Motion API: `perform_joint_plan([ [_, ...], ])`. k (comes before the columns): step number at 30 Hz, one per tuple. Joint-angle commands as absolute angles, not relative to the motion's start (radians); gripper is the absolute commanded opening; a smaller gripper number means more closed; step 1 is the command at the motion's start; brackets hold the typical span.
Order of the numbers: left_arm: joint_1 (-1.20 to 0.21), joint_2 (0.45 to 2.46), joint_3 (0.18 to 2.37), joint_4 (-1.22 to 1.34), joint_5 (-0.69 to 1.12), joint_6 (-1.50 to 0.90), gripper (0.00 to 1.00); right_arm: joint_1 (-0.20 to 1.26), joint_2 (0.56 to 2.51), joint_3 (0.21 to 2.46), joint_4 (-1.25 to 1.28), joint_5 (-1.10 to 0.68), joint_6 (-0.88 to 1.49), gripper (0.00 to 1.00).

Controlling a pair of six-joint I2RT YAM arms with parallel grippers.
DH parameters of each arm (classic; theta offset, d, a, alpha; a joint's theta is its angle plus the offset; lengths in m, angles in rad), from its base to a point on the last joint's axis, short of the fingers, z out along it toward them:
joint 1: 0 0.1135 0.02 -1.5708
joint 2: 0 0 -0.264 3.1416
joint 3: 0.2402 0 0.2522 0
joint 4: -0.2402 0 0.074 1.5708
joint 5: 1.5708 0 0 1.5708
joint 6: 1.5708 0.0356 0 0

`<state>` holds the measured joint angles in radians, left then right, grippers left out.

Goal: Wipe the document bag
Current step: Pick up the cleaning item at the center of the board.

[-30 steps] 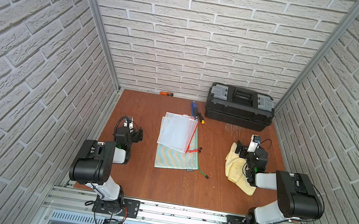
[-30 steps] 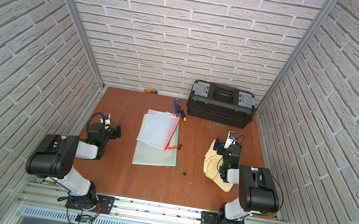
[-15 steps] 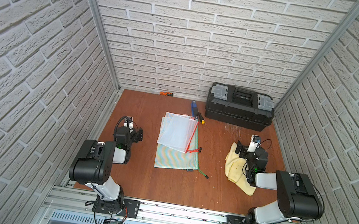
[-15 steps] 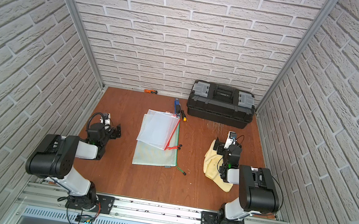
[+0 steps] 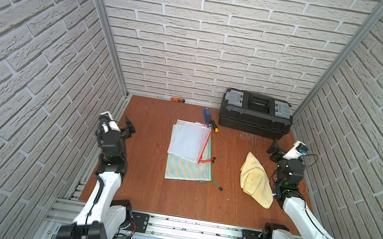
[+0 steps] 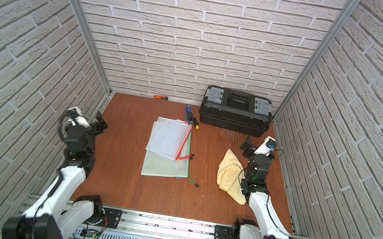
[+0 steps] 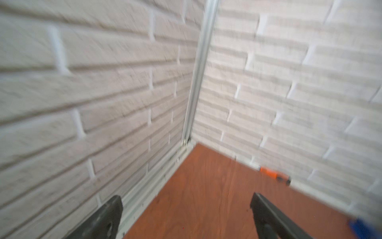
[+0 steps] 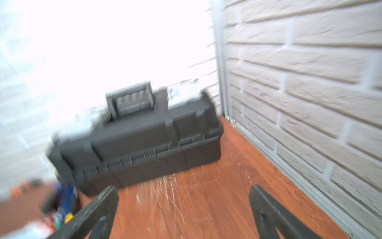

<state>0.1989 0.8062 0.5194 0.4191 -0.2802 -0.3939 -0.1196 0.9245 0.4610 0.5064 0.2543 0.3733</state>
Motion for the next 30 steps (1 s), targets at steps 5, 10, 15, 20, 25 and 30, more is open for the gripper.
perform_joint_plan([
  [5, 0.352, 0.661, 0.718, 0.144, 0.036, -0.638, 0.98, -0.205, 0.771, 0.79, -0.06, 0.263, 0.591, 0.99],
  [10, 0.352, 0.748, 0.856, 0.222, 0.318, -0.735, 0.98, -0.229, 0.729, 0.841, -0.089, 0.088, 0.521, 0.98],
  [15, 0.352, 0.776, 0.757, 0.664, 0.41, -0.964, 0.98, -0.234, 0.75, 0.886, -0.156, -0.022, 0.466, 0.94],
  [20, 0.349, 0.756, 0.79, 0.54, 0.408, -0.941, 0.98, -0.233, 0.774, 0.932, -0.237, -0.132, 0.437, 0.92],
  [25, 0.291, 0.746, 0.909, 0.246, 0.414, -0.73, 0.98, -0.233, 0.798, 0.978, -0.39, -0.185, 0.383, 0.88],
  [30, 0.155, 0.76, 1.014, -0.044, 0.331, -0.515, 0.97, -0.232, 0.85, 1.027, -0.603, -0.178, 0.332, 0.84],
])
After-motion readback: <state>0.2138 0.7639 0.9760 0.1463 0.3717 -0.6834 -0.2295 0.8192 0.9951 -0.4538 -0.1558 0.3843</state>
